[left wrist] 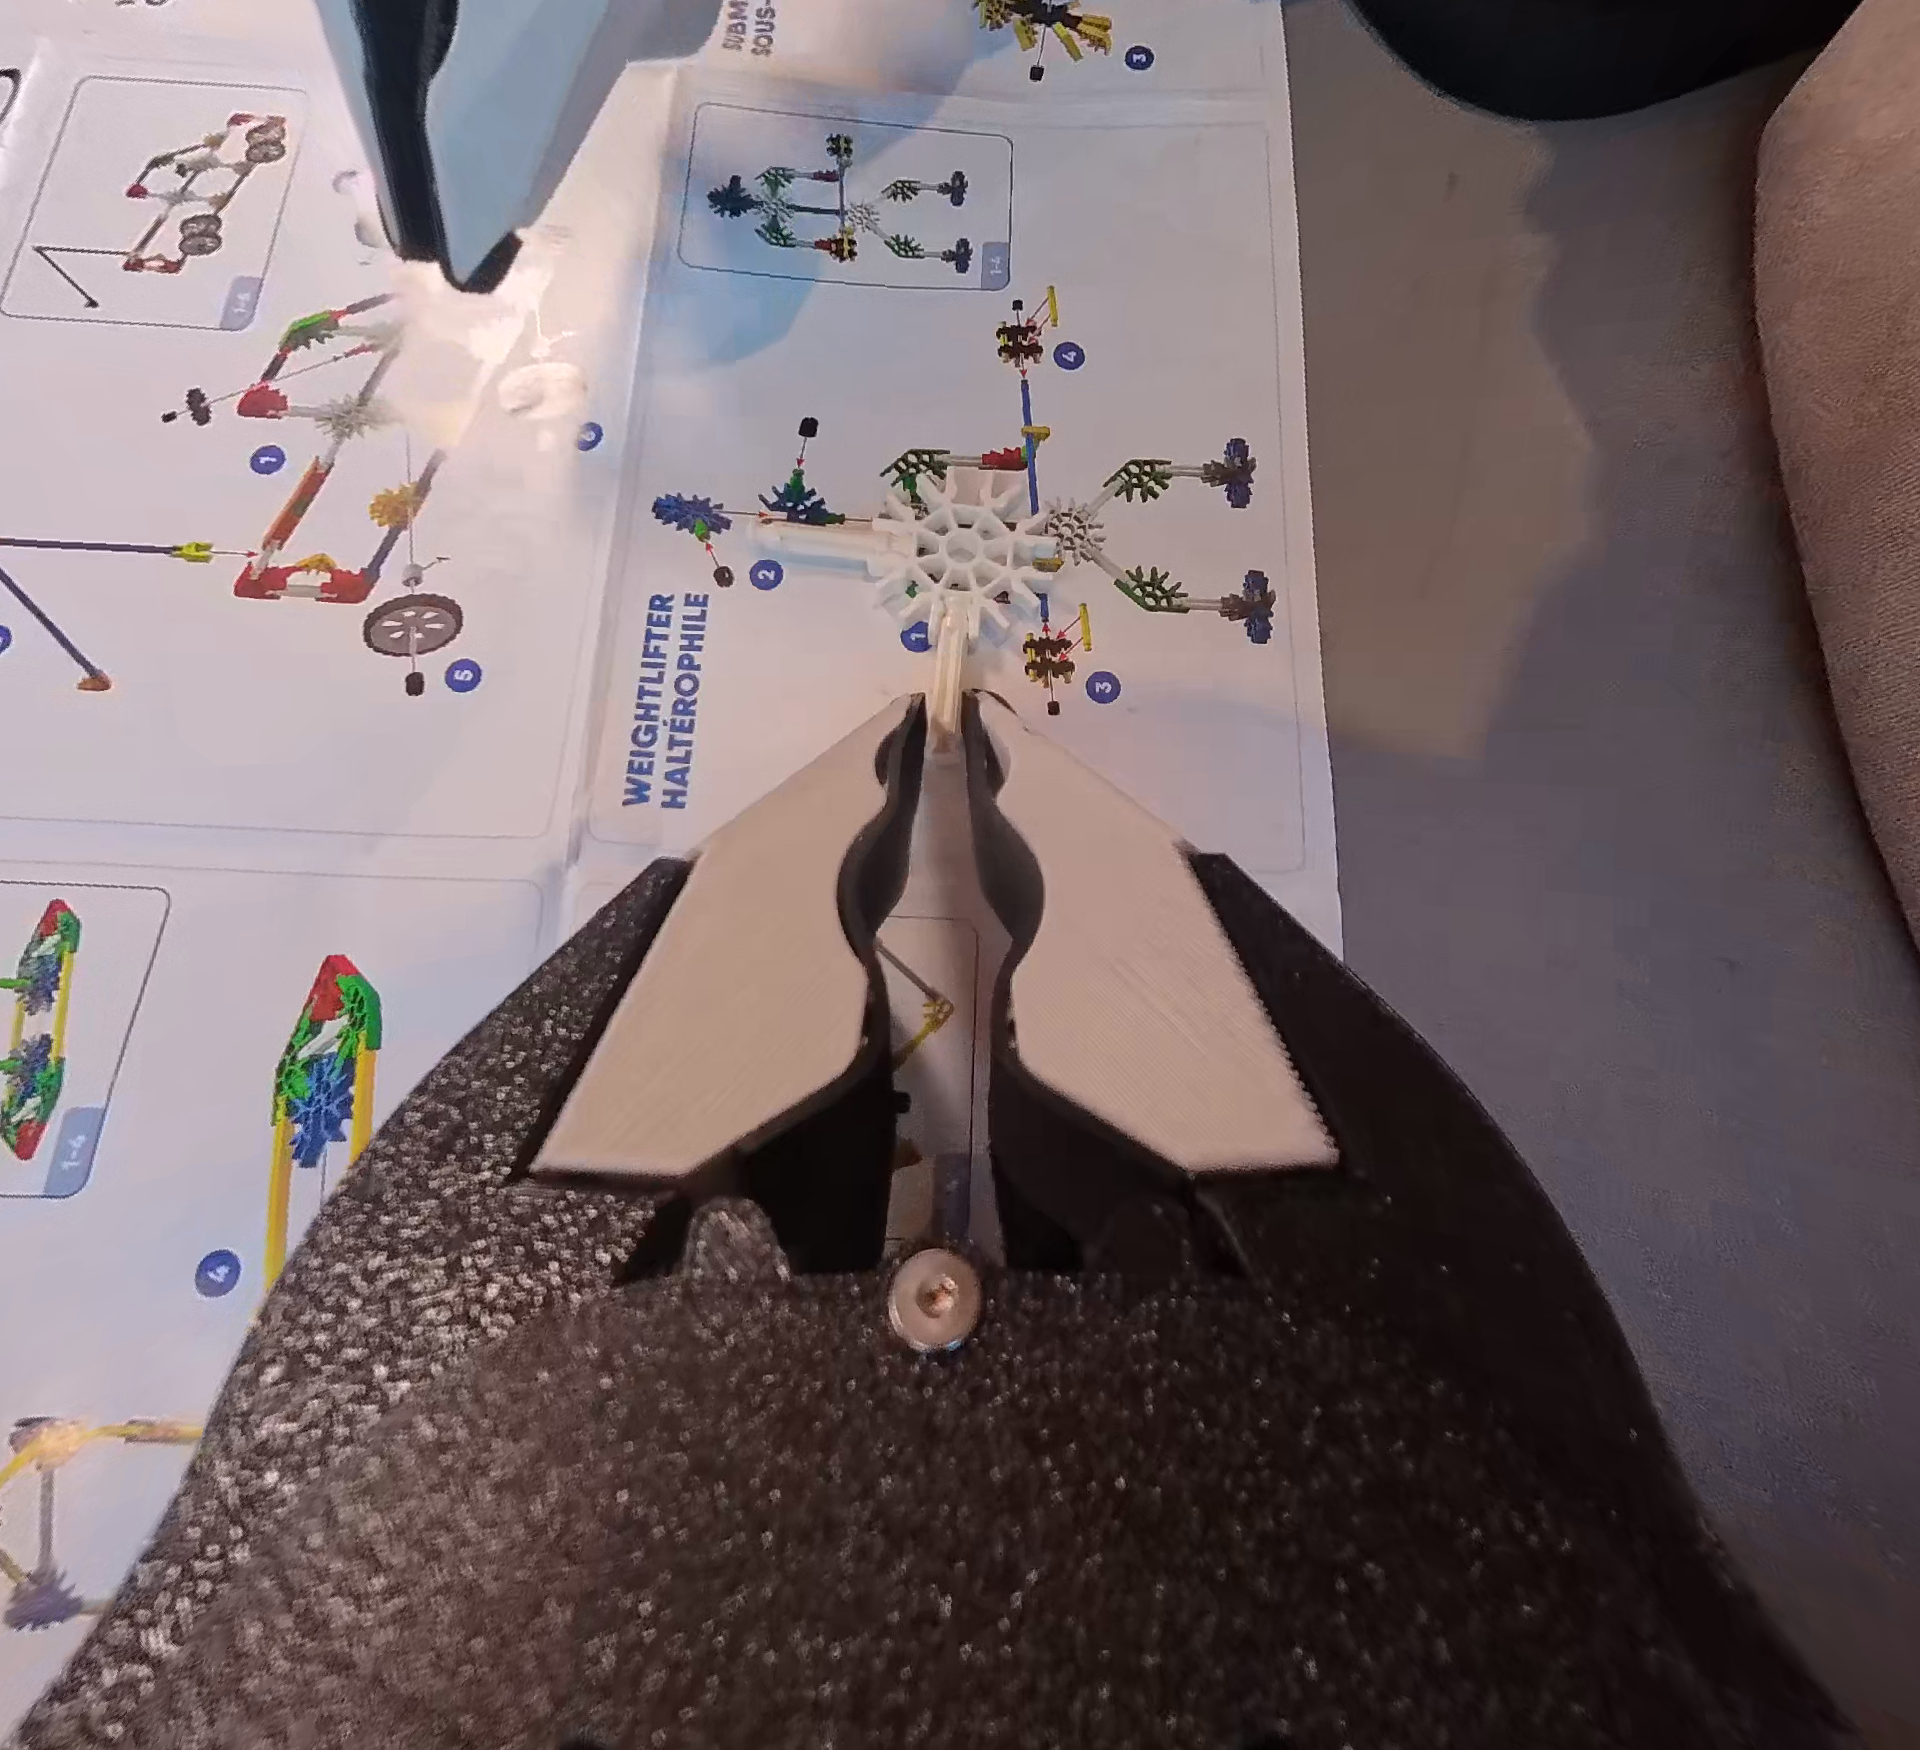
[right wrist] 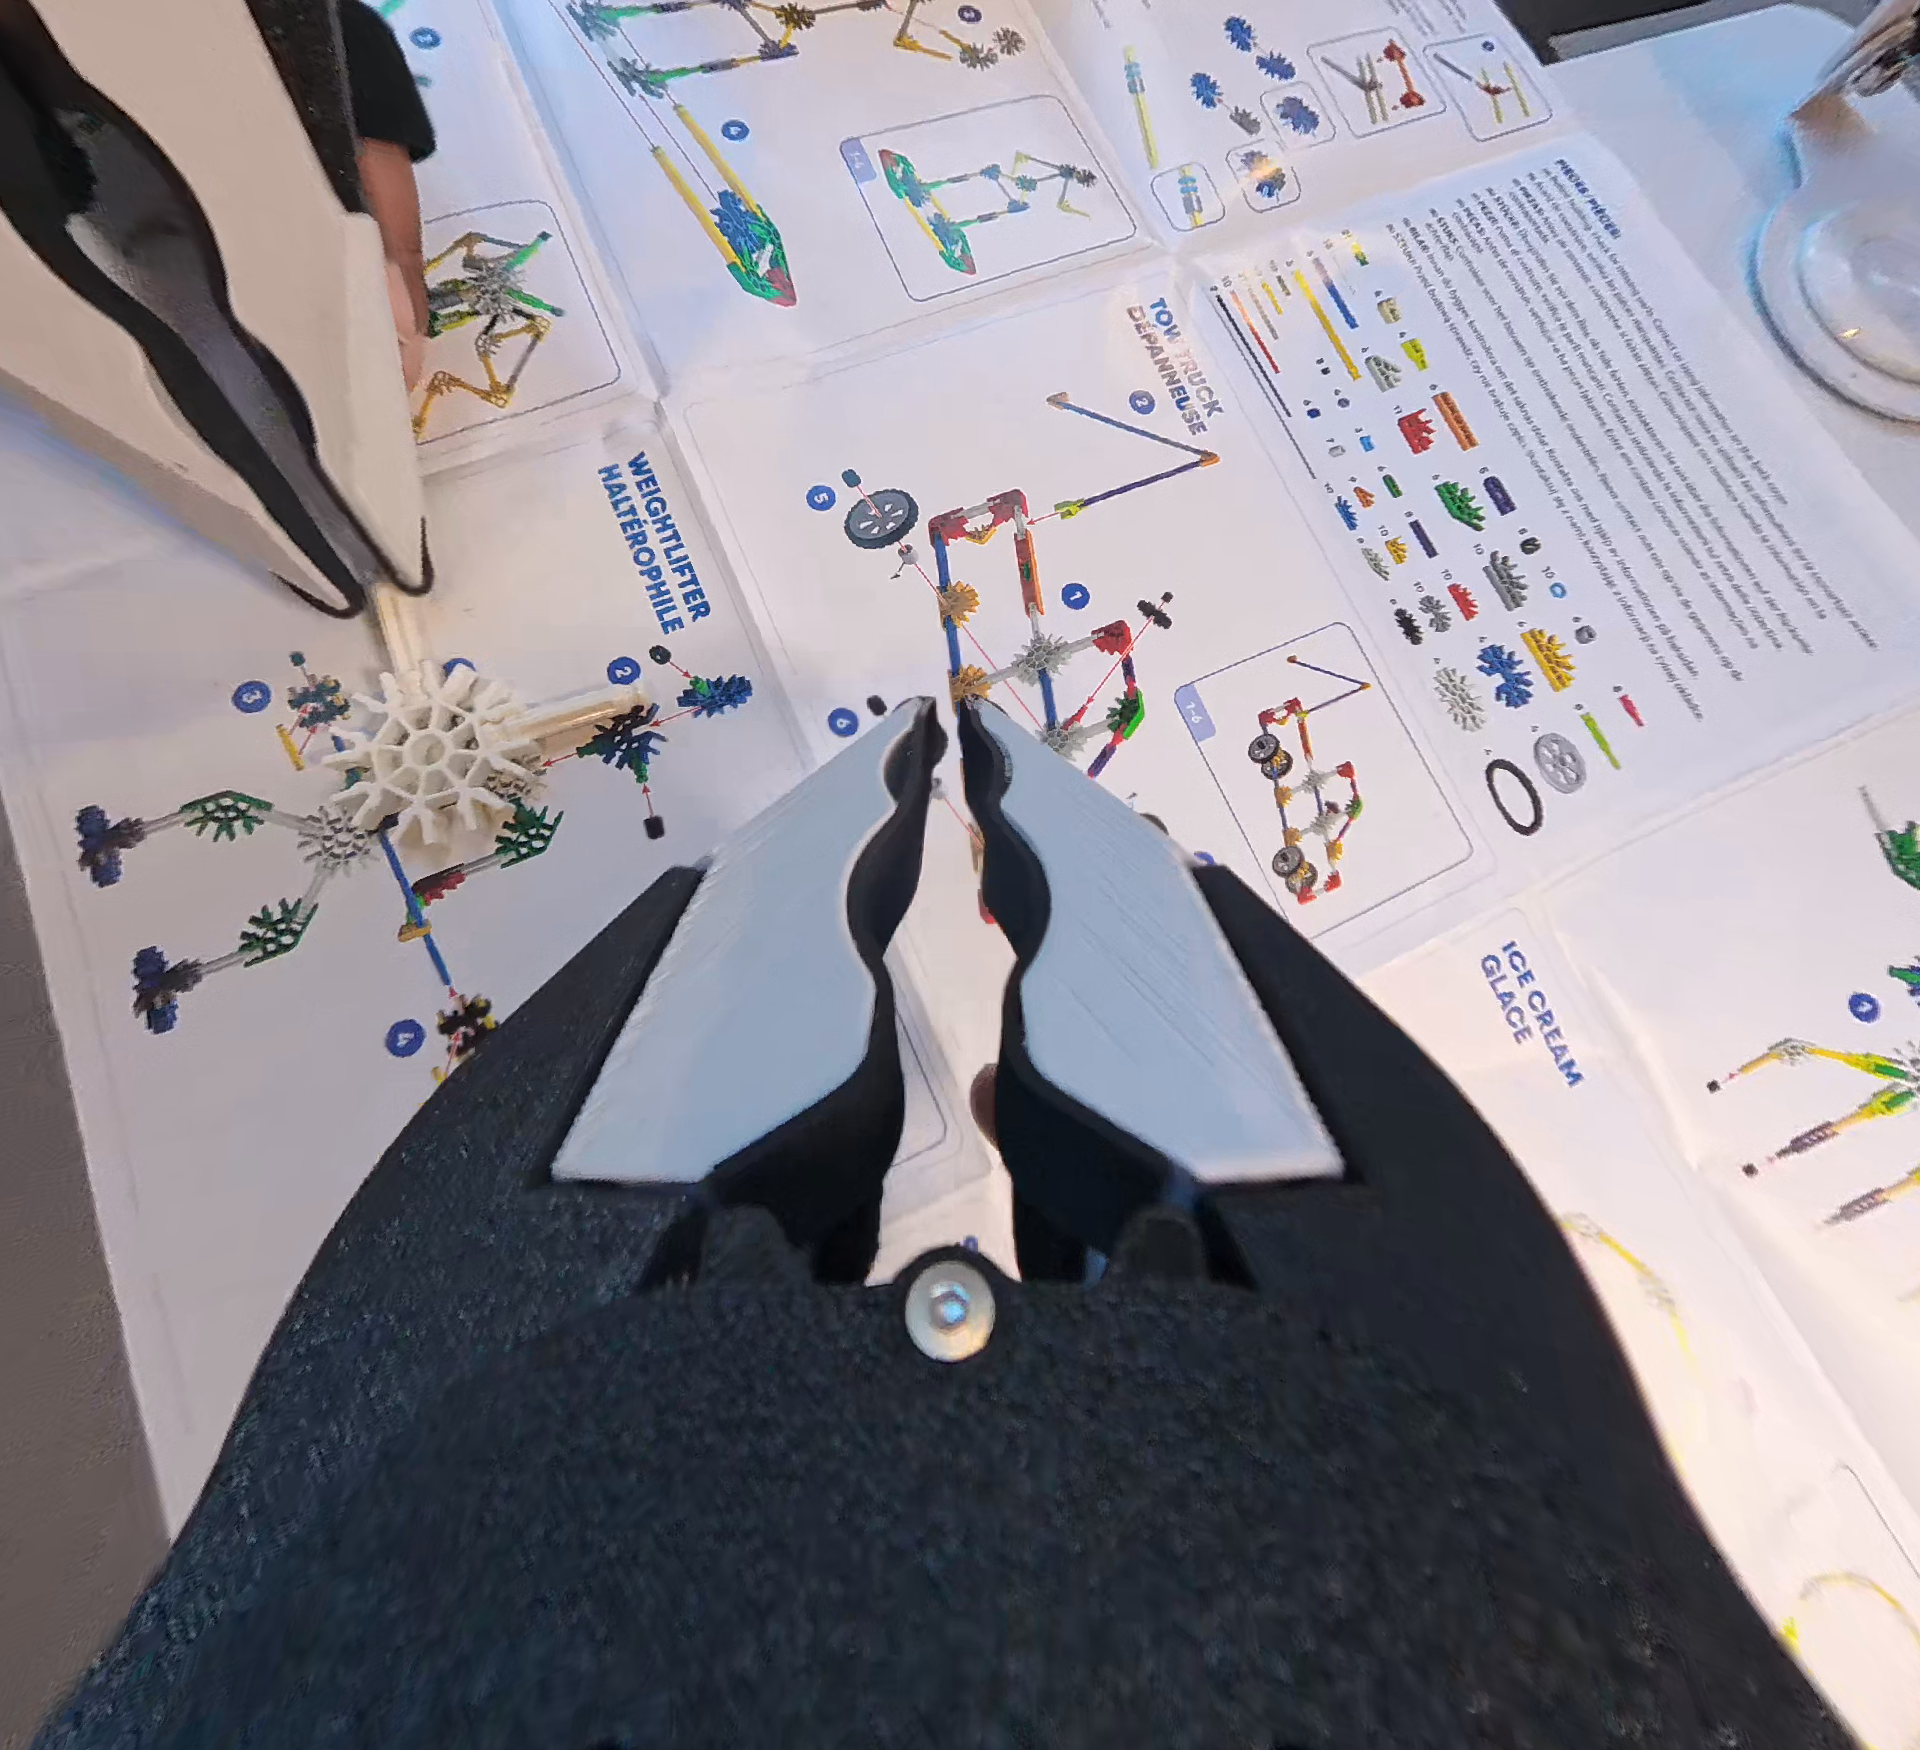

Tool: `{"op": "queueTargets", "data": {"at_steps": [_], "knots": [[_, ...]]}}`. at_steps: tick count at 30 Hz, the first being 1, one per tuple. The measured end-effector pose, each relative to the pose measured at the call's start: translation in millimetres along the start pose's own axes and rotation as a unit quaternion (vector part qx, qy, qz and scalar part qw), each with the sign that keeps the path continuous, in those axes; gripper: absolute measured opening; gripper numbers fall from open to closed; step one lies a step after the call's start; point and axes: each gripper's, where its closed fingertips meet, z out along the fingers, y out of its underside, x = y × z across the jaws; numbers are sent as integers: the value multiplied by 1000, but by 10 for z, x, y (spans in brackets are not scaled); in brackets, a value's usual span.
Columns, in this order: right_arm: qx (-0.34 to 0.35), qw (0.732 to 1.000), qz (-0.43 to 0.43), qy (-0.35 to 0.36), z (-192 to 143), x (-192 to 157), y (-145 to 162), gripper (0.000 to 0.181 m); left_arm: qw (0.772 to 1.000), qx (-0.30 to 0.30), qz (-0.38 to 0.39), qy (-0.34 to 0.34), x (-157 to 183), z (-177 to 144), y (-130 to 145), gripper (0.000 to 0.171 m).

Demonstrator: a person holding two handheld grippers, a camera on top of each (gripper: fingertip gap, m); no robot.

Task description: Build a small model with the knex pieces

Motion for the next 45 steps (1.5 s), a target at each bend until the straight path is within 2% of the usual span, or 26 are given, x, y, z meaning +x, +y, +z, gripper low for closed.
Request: {"op": "queueTargets", "data": {"at_steps": [3, 6, 10, 13, 17, 20, 26, 28, 34, 37, 45], "knots": [[24, 1000, 2, 6, -161, -69, -57, 5, 1000, 8, 4, -14, -57, -150, -51, 12], [45, 999, 7, 11, -313, -168, -75, 5, 997, 1, 10, -71, -240, -502, -36, 14], [74, 996, 25, 34, -498, -253, -26, 5, 983, -13, -38, -178, -525, -1189, 230, 17], [98, 993, 39, 47, -554, -292, 36, 6, 973, -16, -75, -219, -495, -1487, 477, 16], [125, 990, 46, 49, -554, -326, 41, 7, 967, -59, -101, -228, -309, -1438, 828, 18], [144, 987, 36, 55, -554, -320, -27, 7, 955, -81, -128, -255, -319, -1423, 1033, 20], [185, 979, 26, 75, -627, -288, -66, 7, 930, 2, -177, -321, -552, -1481, 1007, 27], [190, 978, 29, 83, -656, -250, -42, 7, 914, -10, -210, -347, -690, -1501, 1123, 27], [198, 975, 33, 90, -693, -228, -49, 7, 895, -12, -289, -340, -852, -1339, 1214, 25], [190, 977, 21, 96, -666, -241, -23, 7, 889, -41, -290, -353, -887, -1294, 1262, 8], [202, 976, 20, 82, -636, -307, -68, 7, 888, -42, -251, -382, -961, -1343, 1088, 3]]}}
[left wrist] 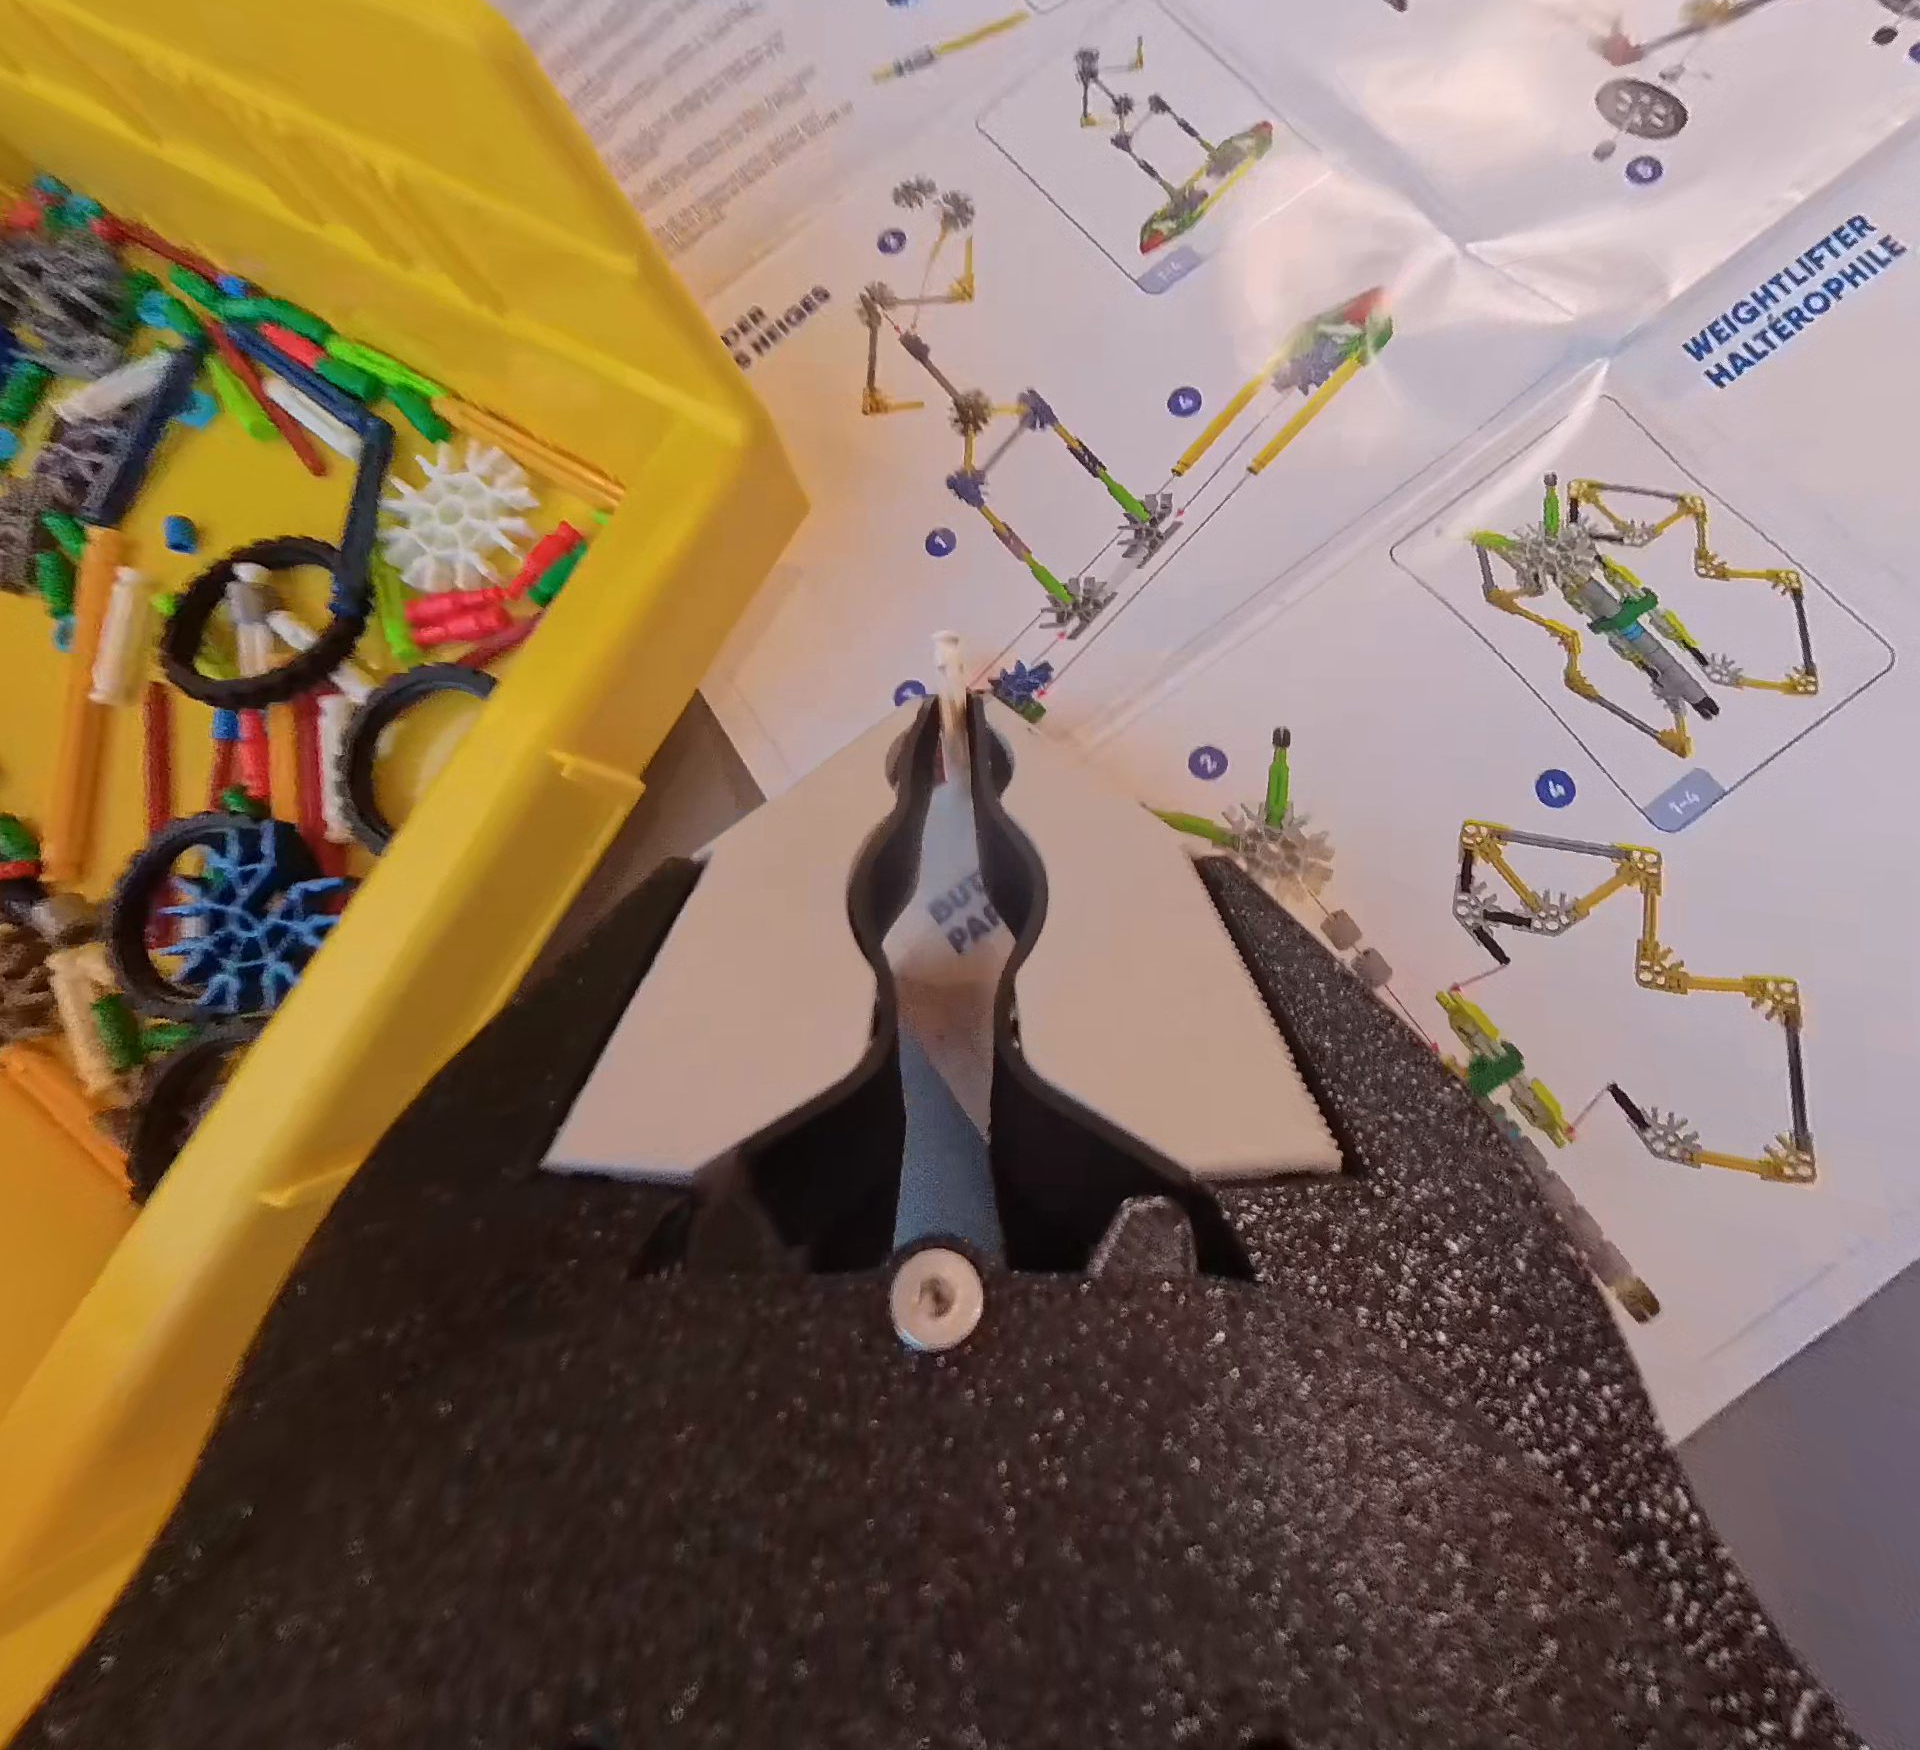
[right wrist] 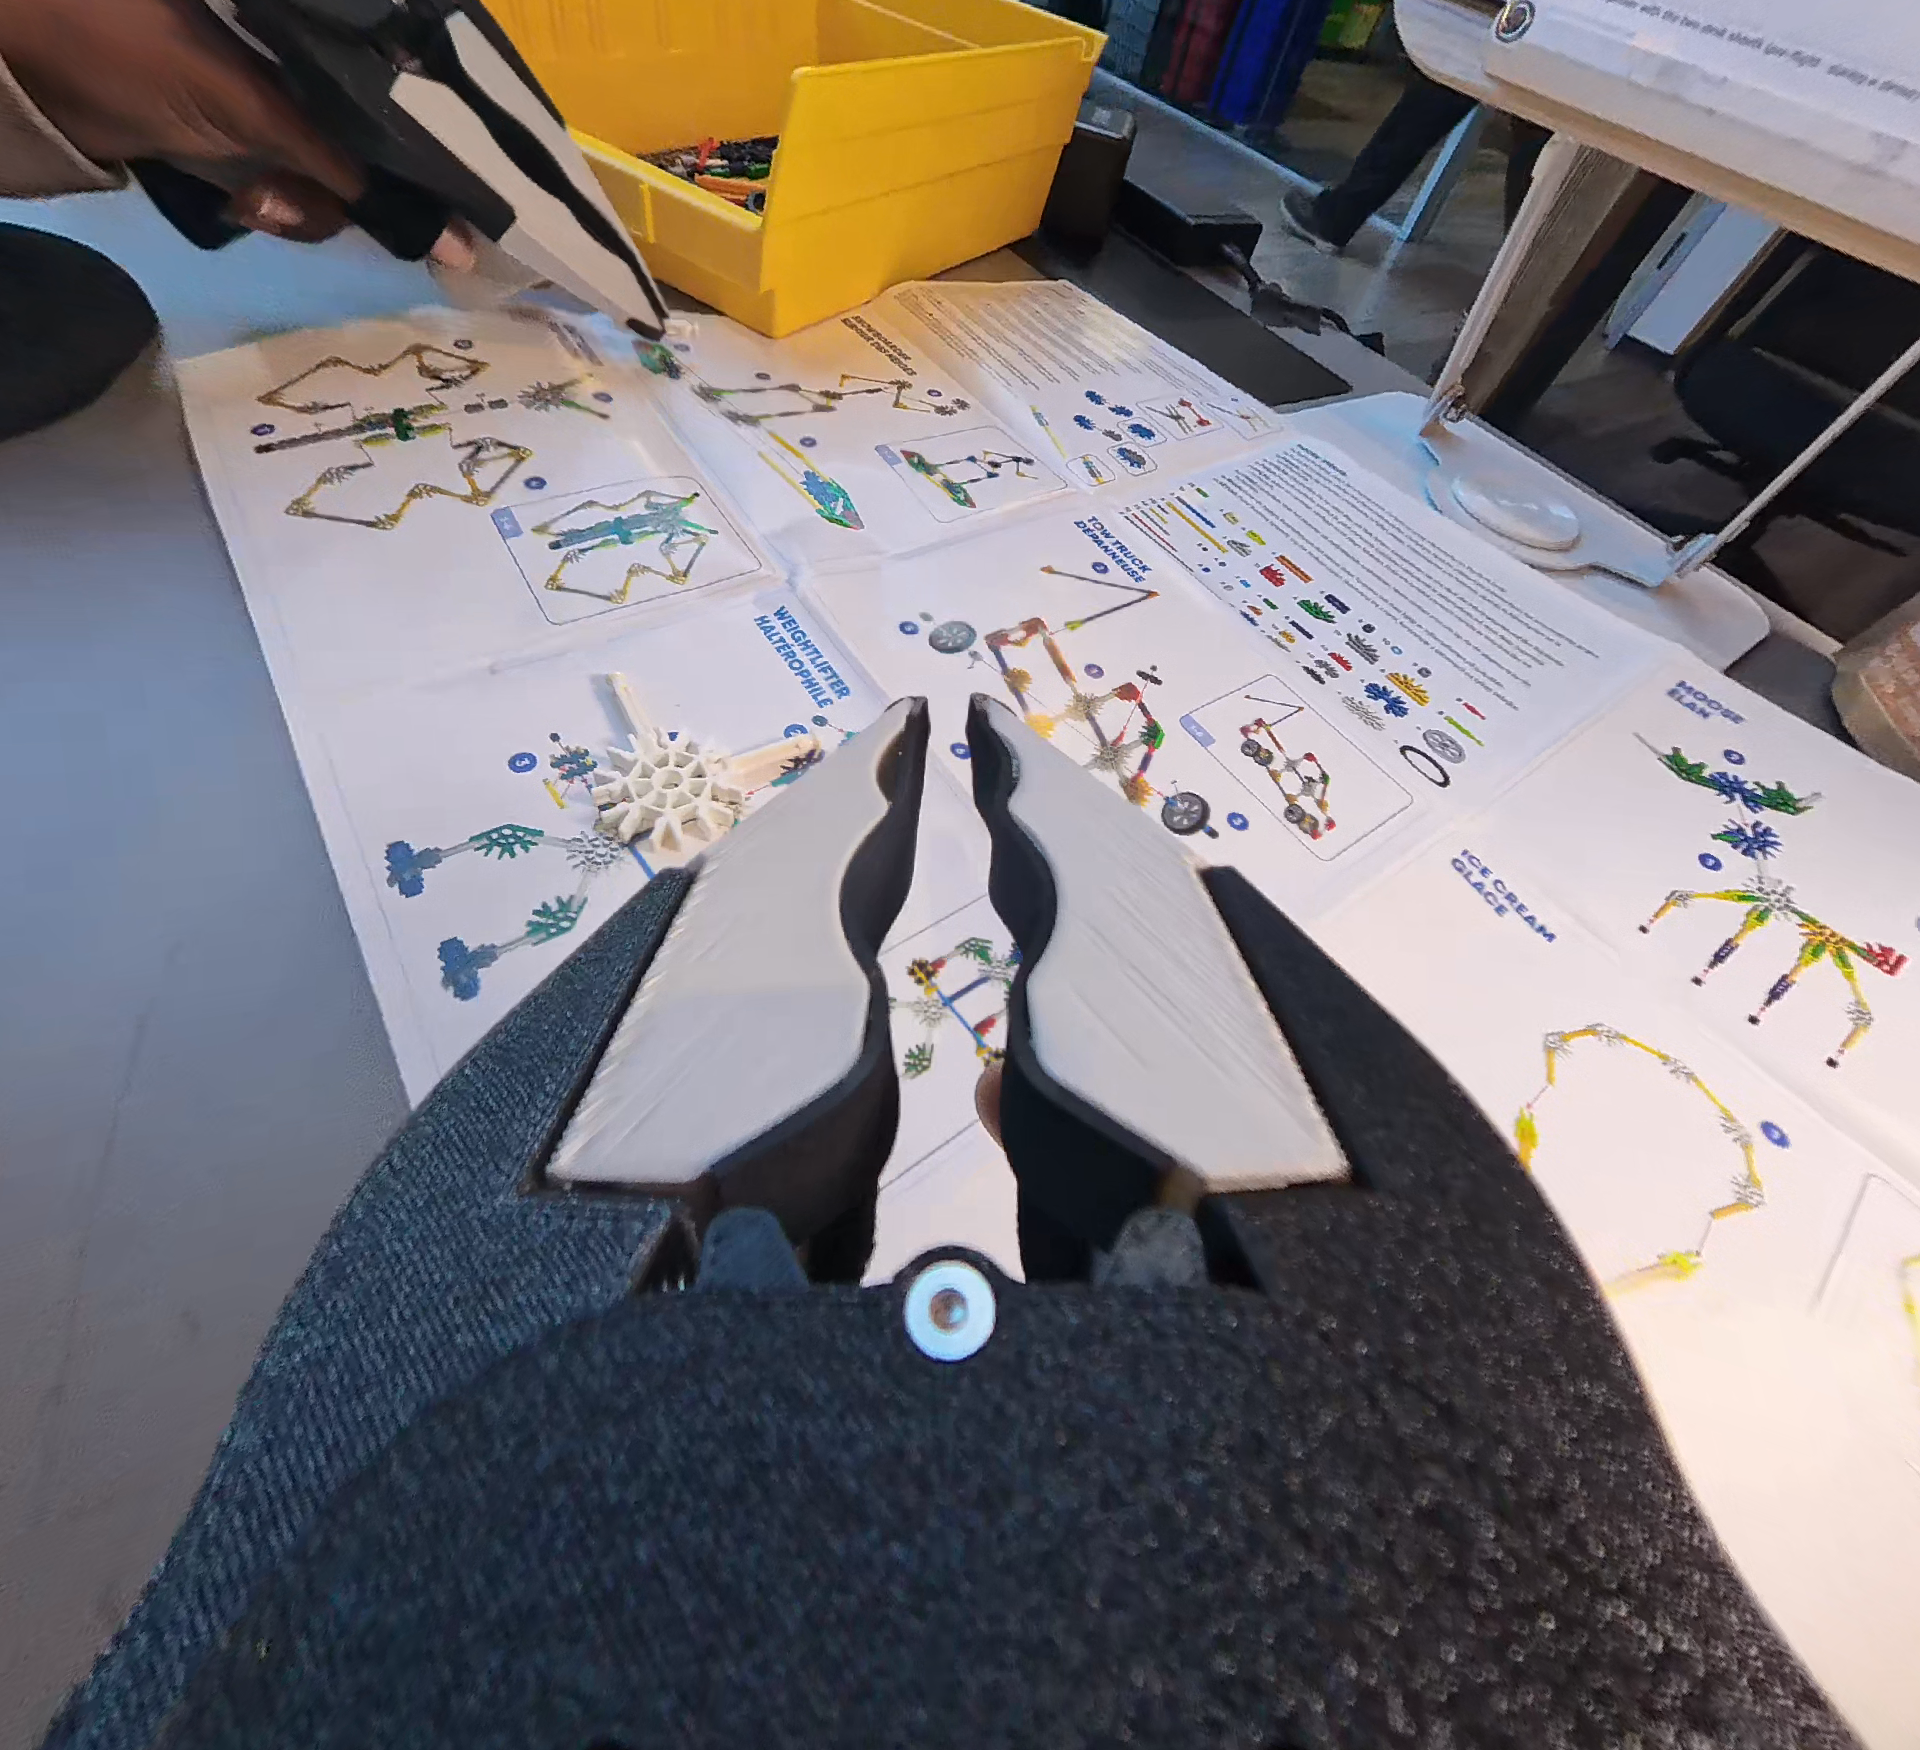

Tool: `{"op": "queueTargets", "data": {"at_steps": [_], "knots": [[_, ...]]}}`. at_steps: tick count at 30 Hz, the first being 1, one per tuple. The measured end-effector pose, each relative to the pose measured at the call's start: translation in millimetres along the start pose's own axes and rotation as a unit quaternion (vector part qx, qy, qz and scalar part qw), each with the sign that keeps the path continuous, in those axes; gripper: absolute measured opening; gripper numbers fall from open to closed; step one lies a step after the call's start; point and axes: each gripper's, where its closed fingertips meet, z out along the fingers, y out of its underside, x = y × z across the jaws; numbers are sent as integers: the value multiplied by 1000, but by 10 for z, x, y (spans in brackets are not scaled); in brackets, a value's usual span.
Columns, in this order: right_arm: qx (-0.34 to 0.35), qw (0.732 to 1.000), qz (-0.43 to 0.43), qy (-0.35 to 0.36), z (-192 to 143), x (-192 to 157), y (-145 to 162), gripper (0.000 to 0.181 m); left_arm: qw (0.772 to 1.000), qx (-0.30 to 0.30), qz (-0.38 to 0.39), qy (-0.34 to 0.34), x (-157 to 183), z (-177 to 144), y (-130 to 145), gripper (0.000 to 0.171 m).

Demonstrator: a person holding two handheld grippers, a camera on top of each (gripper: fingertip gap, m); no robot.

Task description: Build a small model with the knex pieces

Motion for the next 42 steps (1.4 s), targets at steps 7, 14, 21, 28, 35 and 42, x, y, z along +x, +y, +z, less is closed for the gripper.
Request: {"op": "queueTargets", "data": {"at_steps": [7, 14, 21, 28, 35, 42], "knots": [[13, 1000, 1, -20, 30, -123, -38, 8, 984, 128, 23, 122, 600, -232, -806, 3], [79, 976, 35, -199, -123, -755, -360, 28, 871, 238, 58, 427, 2097, -599, -1072, 3], [101, 944, 73, -306, -233, -1108, -485, 6, 837, 277, 92, 463, 2350, -884, -898, 3], [101, 941, 109, -303, -152, -1079, -494, 24, 840, 289, 106, 447, 2305, -913, -902, 3], [104, 940, 95, -310, -173, -1117, -496, 0, 840, 287, 110, 447, 2302, -902, -886, 3], [92, 959, 81, -254, -122, -921, -419, 11, 853, 286, 120, 420, 2241, -840, -884, 3]]}}
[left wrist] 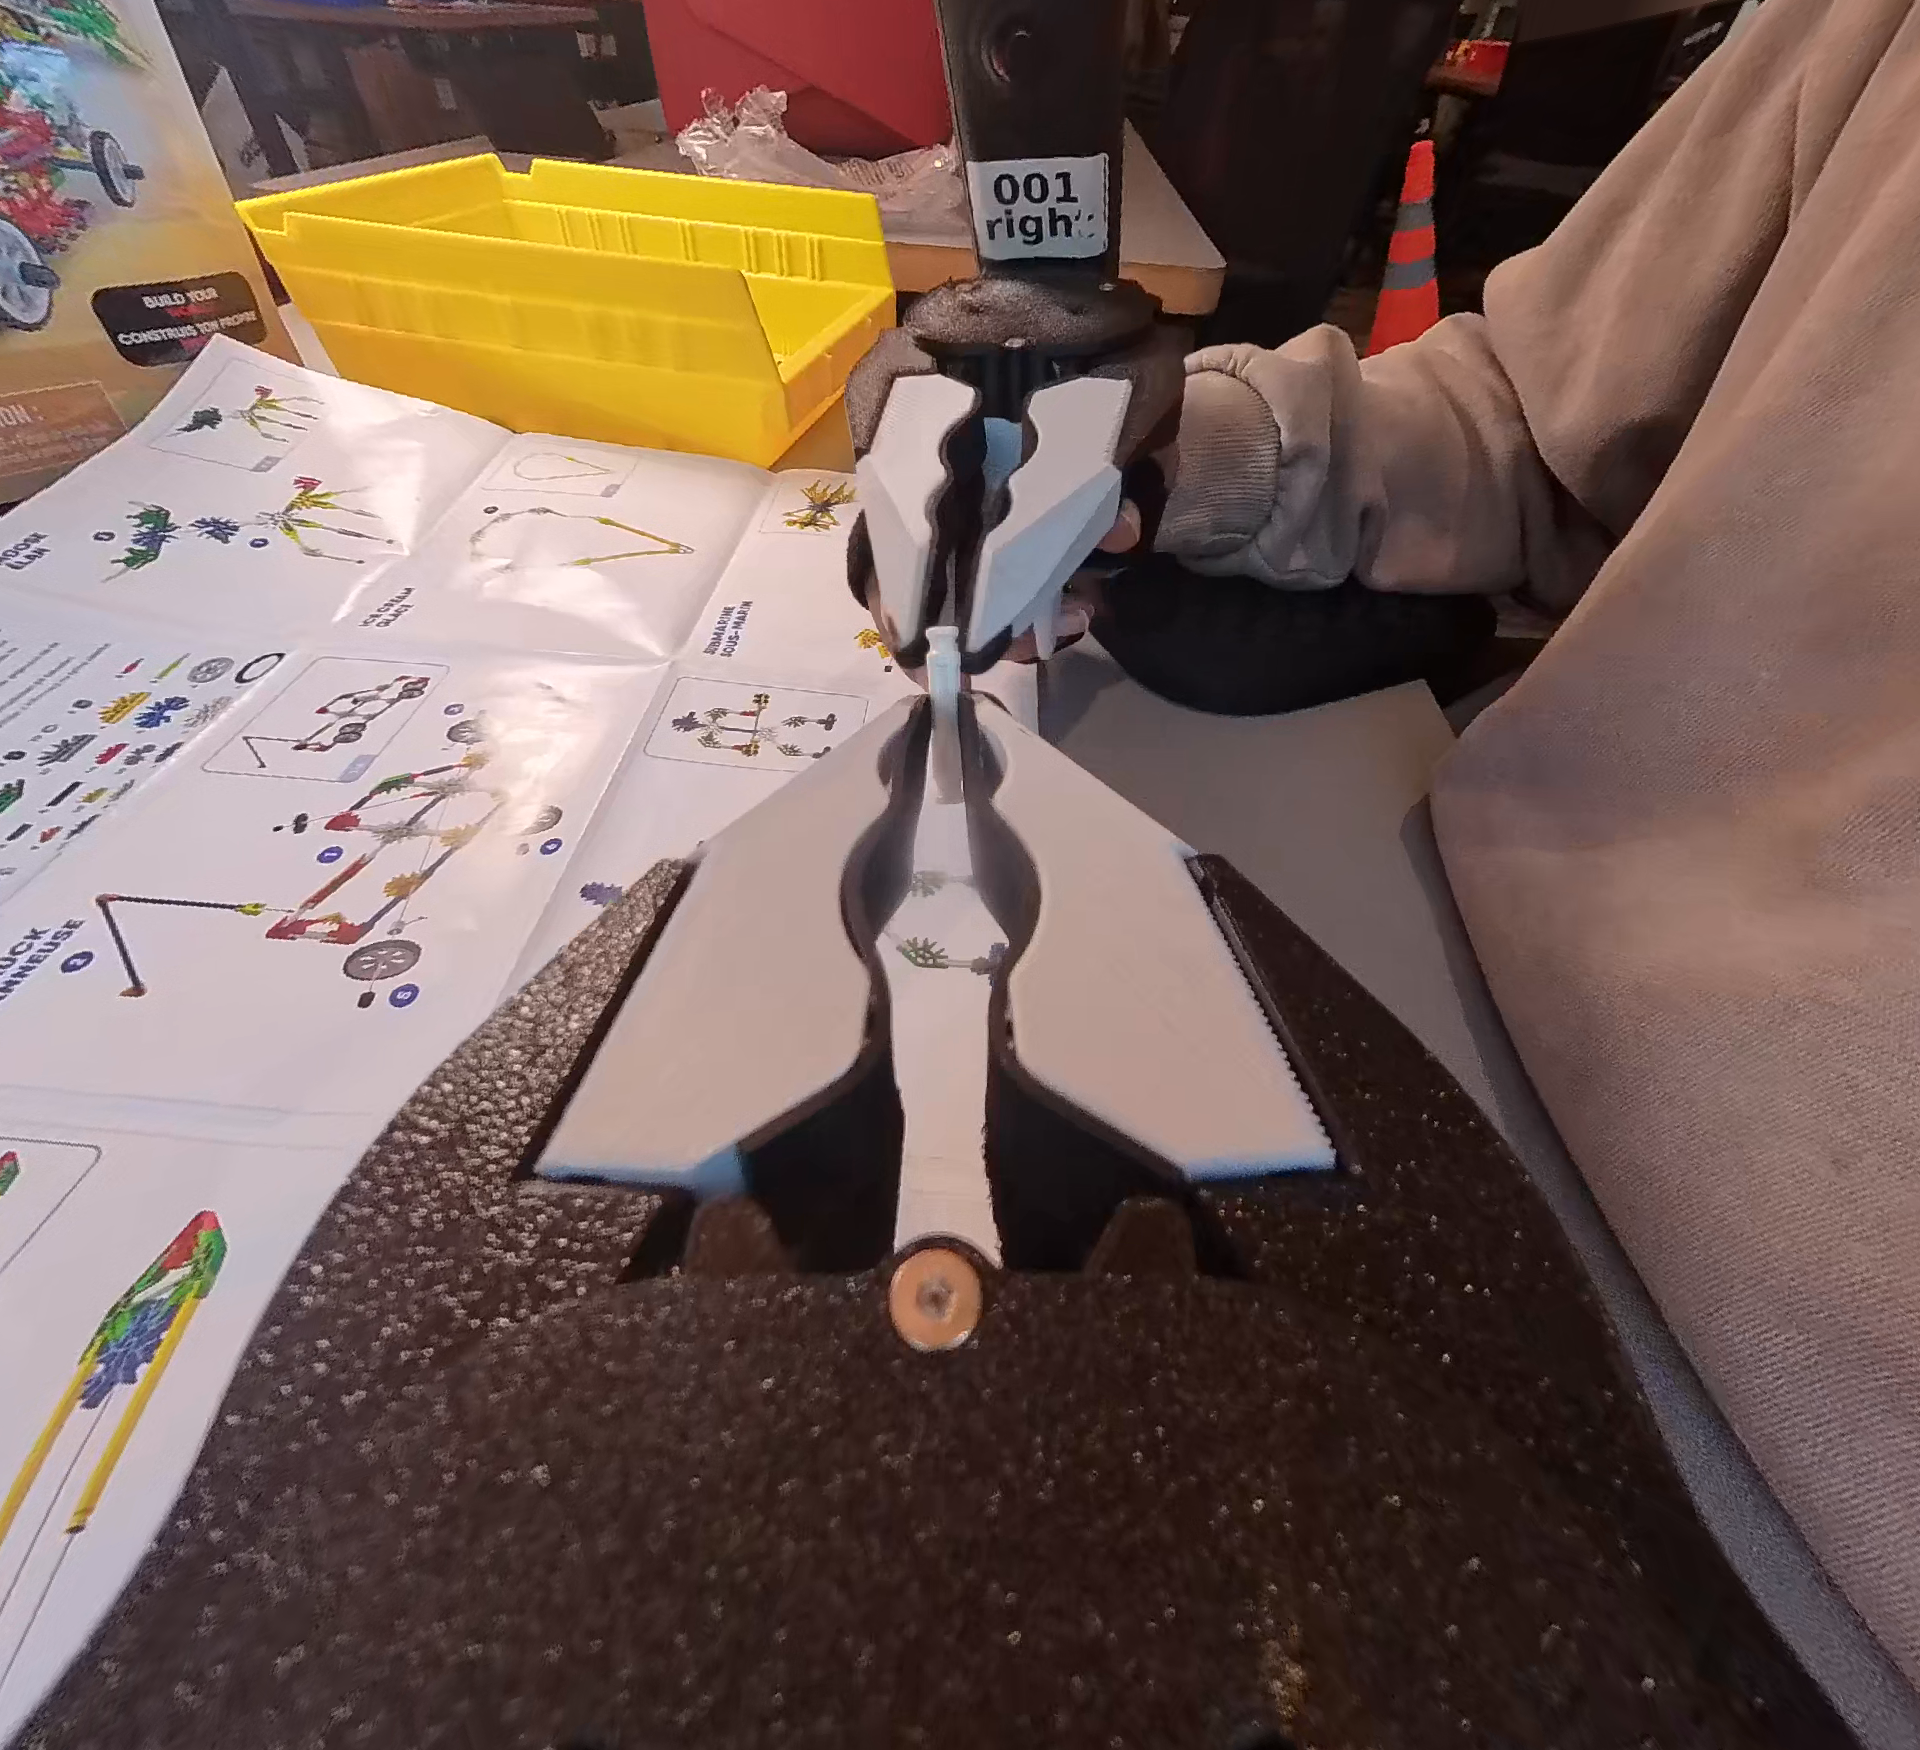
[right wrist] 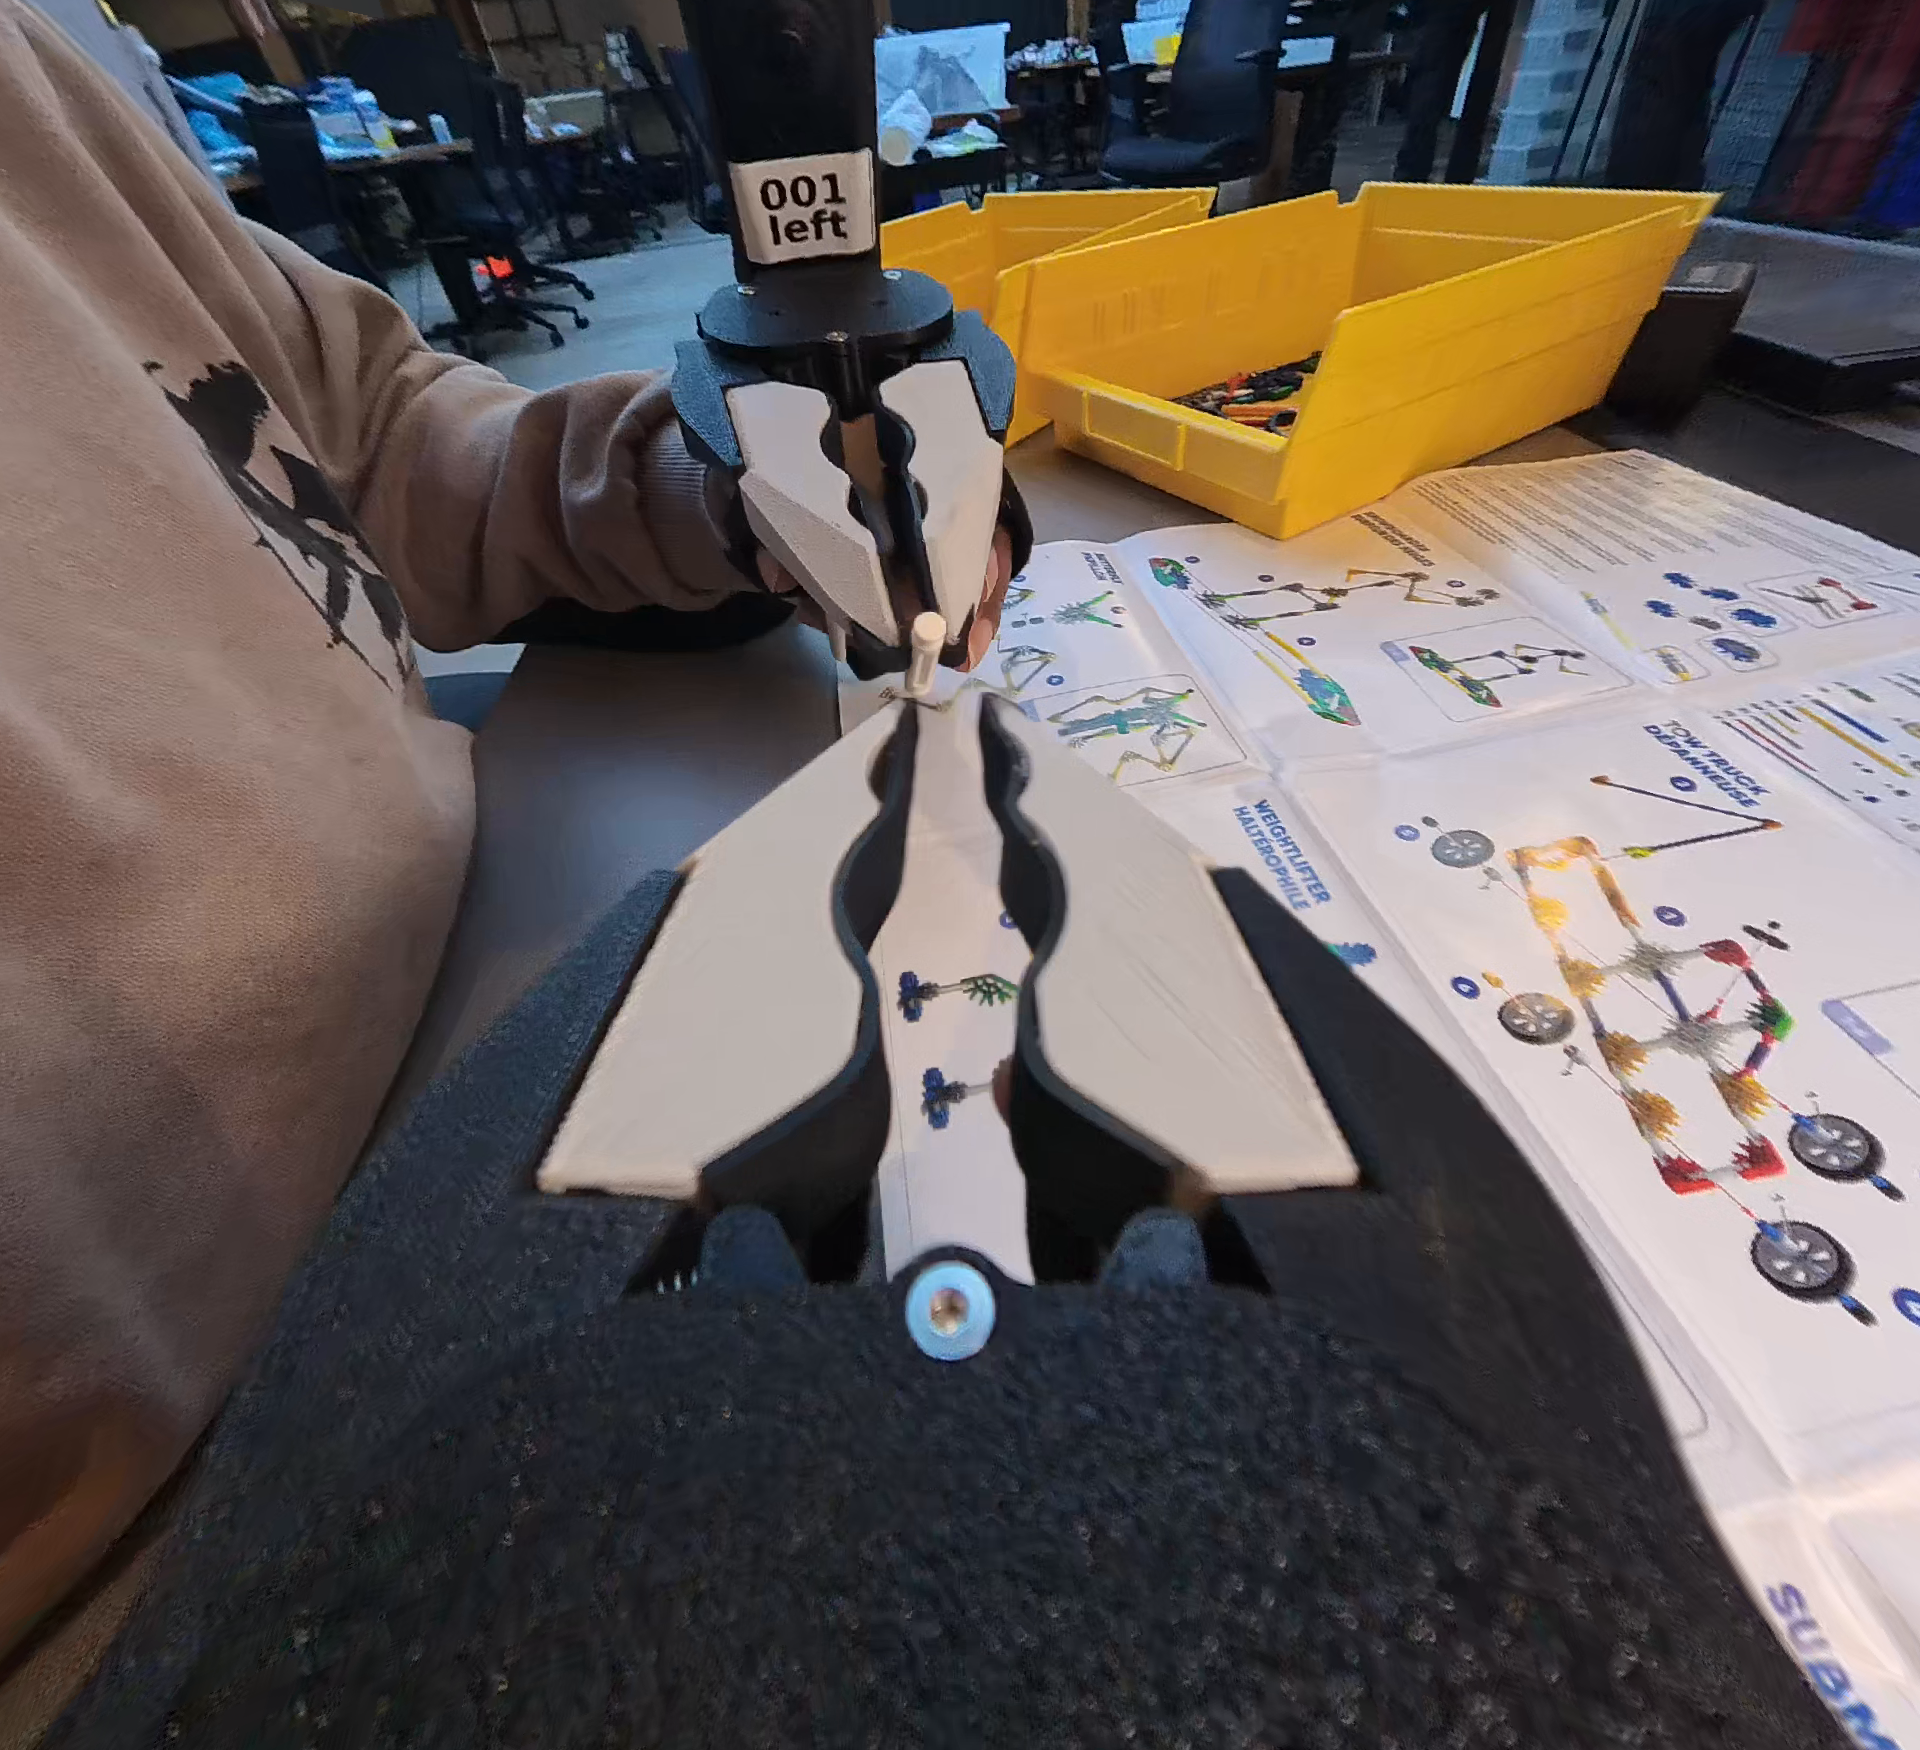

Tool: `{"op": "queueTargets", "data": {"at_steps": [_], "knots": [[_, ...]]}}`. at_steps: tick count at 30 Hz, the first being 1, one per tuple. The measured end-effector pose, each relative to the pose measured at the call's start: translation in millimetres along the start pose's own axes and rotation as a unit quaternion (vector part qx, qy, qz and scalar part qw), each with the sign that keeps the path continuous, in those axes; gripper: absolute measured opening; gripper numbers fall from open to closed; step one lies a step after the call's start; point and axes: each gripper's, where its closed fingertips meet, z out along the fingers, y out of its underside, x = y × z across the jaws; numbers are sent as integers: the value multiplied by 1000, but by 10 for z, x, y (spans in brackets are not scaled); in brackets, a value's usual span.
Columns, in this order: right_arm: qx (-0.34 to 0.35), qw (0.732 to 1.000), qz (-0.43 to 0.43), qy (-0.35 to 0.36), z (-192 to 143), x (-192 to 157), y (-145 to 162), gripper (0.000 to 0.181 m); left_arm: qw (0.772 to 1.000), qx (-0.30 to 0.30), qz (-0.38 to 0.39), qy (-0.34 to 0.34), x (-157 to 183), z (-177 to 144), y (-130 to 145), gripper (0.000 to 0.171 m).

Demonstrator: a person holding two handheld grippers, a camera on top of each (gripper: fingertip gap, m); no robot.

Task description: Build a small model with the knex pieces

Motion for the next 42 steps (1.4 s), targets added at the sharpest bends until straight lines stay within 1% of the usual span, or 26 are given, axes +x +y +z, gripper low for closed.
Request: {"op": "queueTargets", "data": {"at_steps": [1, 2, 3, 4, 6, 8, 10, 11, 13, 14, 20, 24, 32, 35, 36, 37, 42], "knots": [[-7, 1000, 0, -2, 20, -16, 22, 21, 1000, -7, 9, -2, 5, 8, 19, 3], [-9, 1000, 3, -8, 45, -48, 29, 20, 1000, -11, 13, 1, 26, 20, 34, 3], [-10, 1000, -1, -10, 67, -71, 33, 4, 1000, -13, 15, 5, 49, 33, 42, 3], [-17, 1000, -13, -9, 87, -85, 50, 0, 1000, -16, 18, 7, 61, 41, 48, 3], [-31, 999, -25, -18, 99, -116, 93, 0, 1000, -19, 22, 4, 56, 39, 57, 3], [-19, 1000, -14, -19, 74, -101, 59, 0, 999, -21, 24, -3, 23, 23, 67, 3], [-8, 1000, -10, -2, 32, -27, 18, 0, 999, -24, 28, -12, -15, 6, 79, 3], [-5, 1000, -13, 10, 14, 15, 7, 2, 999, -26, 30, -15, -27, 1, 84, 3], [-13, 999, -21, 27, -1, 70, 23, 16, 999, -31, 37, -21, -43, 1, 100, 3], [-17, 999, -24, 28, 0, 69, 34, 17, 998, -34, 41, -22, -43, 6, 108, 3], [-42, 998, -49, 14, 68, -22, 121, 15, 997, -51, 54, -14, 3, 49, 181, 3], [-38, 998, -41, -1, 96, -80, 113, 6, 996, -59, 62, -7, 42, 67, 210, 3], [-39, 999, -35, -1, 88, -67, 115, 5, 997, -60, 51, -10, 26, 75, 233, 4], [-24, 999, -32, 3, 75, -55, 60, 5, 996, -72, 50, -17, -10, 67, 288, 9], [-20, 999, -31, 4, 68, -49, 44, 5, 996, -72, 49, -16, -8, 70, 287, 9], [-21, 999, -31, 2, 66, -51, 46, 5, 996, -70, 48, -15, -4, 73, 281, 5], [-29, 999, -39, 0, 58, -71, 73, 5, 996, -79, 51, -9, 16, 72, 293, 4]]}}
